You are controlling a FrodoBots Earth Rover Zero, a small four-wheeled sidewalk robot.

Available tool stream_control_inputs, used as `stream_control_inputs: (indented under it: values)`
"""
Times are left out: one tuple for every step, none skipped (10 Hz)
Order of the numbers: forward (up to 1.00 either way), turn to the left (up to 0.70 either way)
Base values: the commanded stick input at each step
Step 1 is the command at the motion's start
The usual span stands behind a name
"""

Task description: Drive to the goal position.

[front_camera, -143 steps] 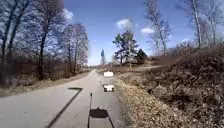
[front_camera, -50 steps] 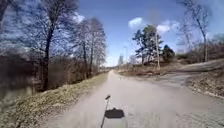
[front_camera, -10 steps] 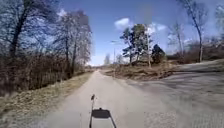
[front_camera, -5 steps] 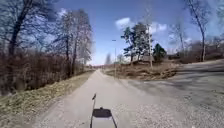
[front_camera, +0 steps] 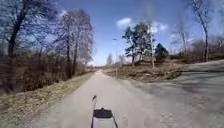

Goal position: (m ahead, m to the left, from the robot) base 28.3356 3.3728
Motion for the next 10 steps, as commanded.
stream_control_inputs:
  values:
    - [0.70, 0.27]
    - [0.70, 0.24]
    - [0.70, 0.02]
    - [0.70, 0.00]
    - [0.70, 0.00]
    - [0.70, 0.00]
    - [0.70, 0.00]
    - [0.70, 0.00]
    - [0.70, 0.25]
    - [0.70, 0.02]
